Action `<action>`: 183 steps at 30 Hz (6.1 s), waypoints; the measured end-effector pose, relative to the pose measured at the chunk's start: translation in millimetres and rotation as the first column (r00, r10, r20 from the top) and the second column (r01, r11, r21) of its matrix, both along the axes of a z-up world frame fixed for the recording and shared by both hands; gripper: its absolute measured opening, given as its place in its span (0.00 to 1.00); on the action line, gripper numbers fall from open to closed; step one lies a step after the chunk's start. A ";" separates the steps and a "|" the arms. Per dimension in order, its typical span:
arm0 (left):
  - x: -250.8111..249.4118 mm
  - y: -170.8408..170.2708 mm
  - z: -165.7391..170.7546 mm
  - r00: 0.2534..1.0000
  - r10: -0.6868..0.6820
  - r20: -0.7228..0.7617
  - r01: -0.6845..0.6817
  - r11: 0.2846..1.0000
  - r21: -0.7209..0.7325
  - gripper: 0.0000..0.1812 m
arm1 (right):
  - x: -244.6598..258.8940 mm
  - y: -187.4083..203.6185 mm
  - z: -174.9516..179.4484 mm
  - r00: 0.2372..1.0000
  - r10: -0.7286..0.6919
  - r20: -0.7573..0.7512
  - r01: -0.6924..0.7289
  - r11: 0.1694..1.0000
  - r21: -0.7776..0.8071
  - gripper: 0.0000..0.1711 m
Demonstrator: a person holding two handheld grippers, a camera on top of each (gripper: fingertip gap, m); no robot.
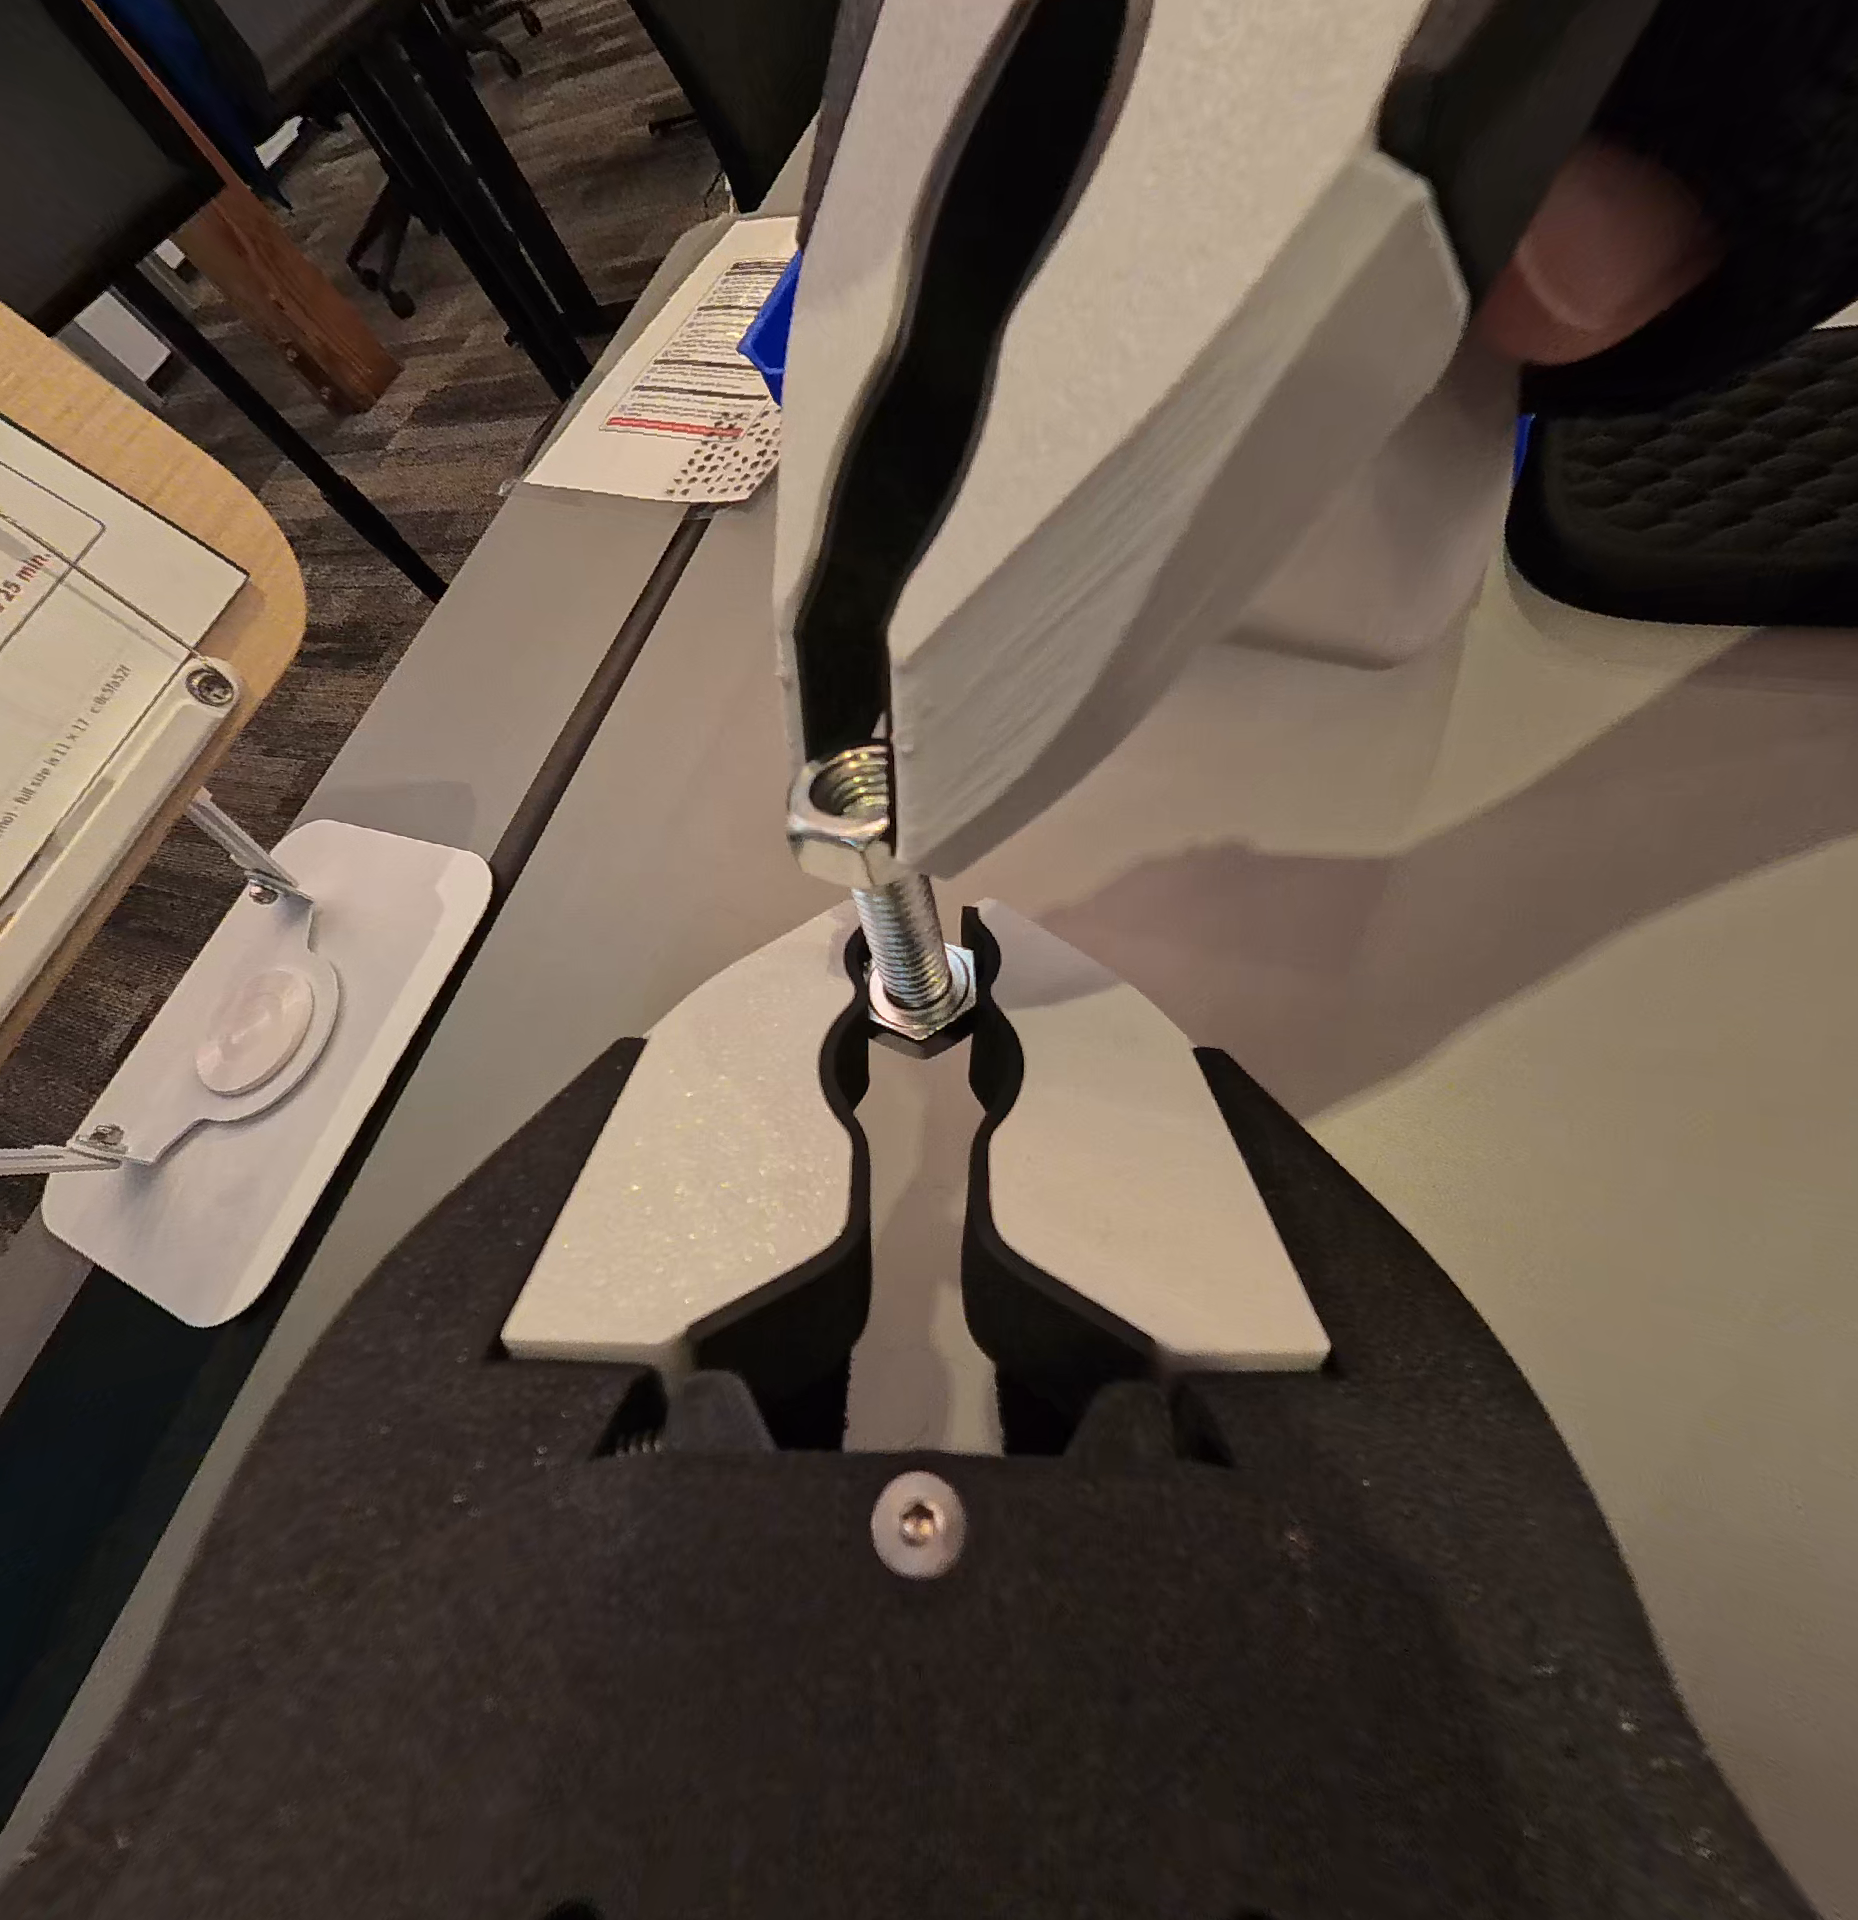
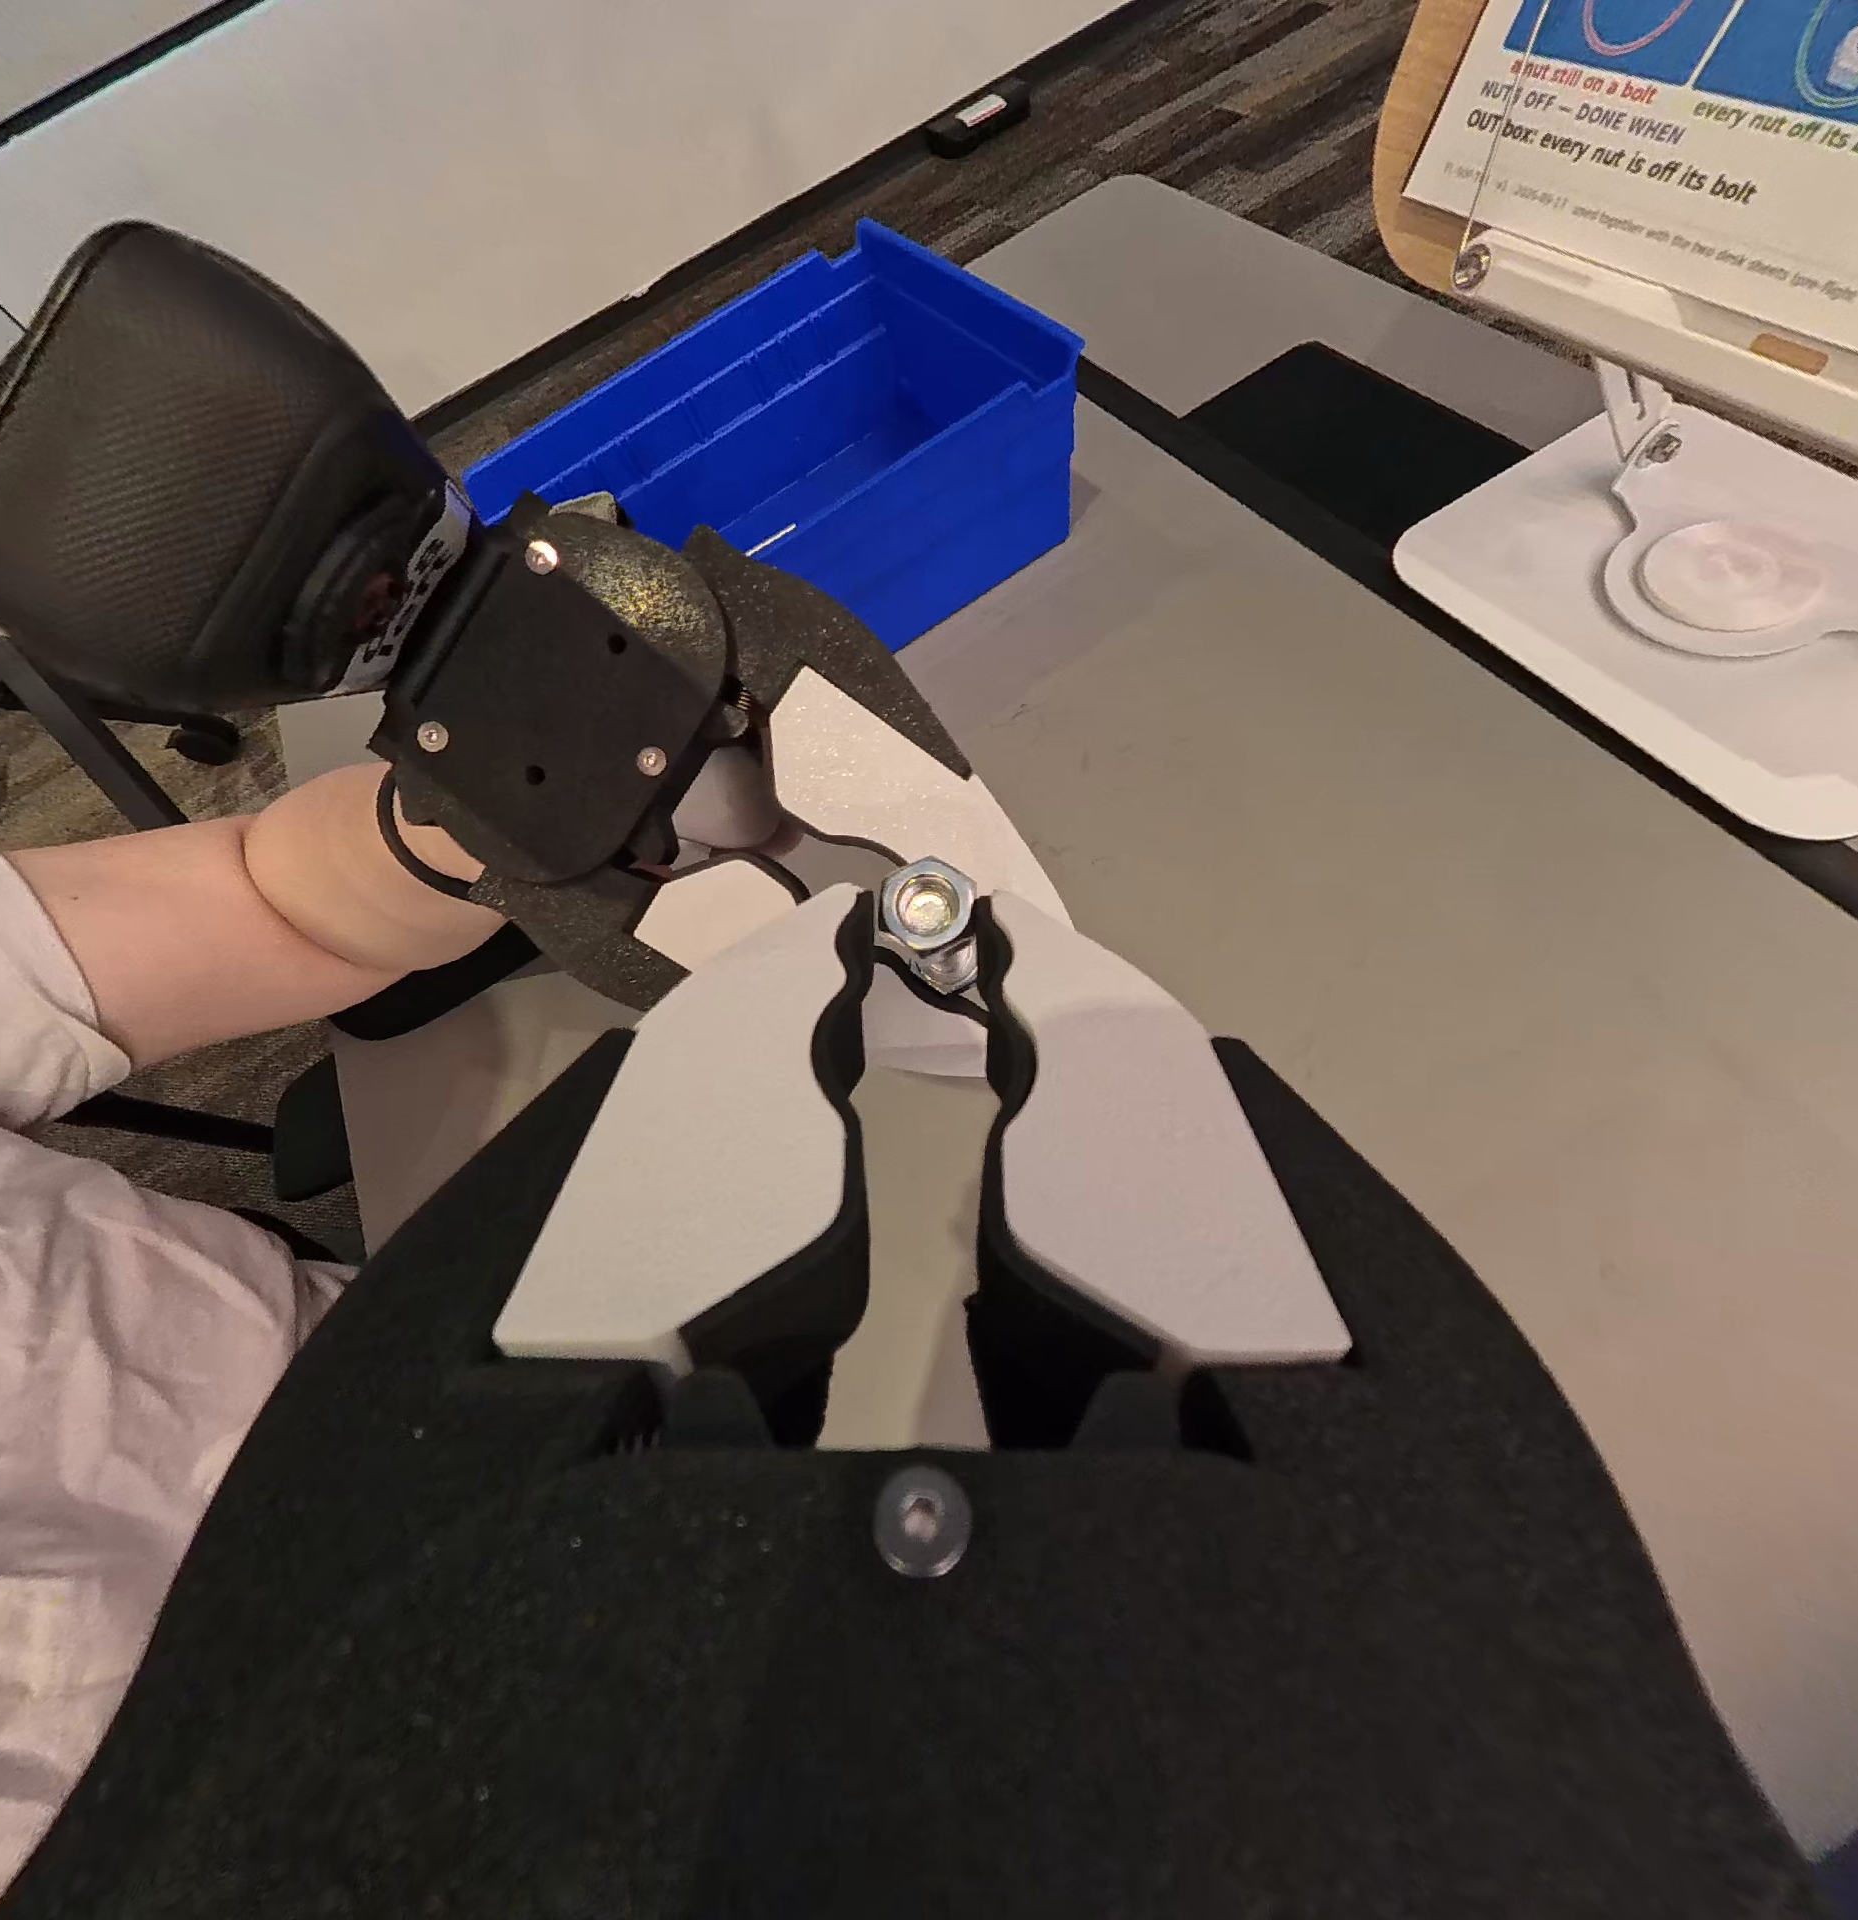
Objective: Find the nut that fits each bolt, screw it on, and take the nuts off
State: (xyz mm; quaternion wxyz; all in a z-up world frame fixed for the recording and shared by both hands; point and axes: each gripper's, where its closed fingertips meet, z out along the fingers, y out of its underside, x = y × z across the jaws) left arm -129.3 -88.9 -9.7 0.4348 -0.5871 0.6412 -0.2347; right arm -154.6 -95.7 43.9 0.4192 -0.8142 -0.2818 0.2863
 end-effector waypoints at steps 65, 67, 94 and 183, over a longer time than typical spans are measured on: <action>5.4 -58.9 24.9 0.918 -0.356 0.176 0.375 0.923 -0.086 0.08 | -2.7 -47.7 28.2 0.874 0.487 -0.010 -0.417 0.759 0.500 0.15; 5.1 -59.7 25.5 0.916 -0.359 0.179 0.378 0.921 -0.091 0.08 | -4.0 -47.6 26.1 0.878 0.478 0.025 -0.422 0.748 0.512 0.15; 6.1 -58.5 14.0 0.927 -0.357 0.119 0.367 0.926 -0.084 0.08 | -4.1 -43.6 14.3 0.892 0.424 0.158 -0.451 0.807 0.380 0.10; 9.0 -34.4 6.9 0.986 -0.162 0.030 0.162 0.987 0.004 0.08 | -0.9 -25.7 5.3 0.981 0.093 0.171 -0.131 0.966 0.224 0.10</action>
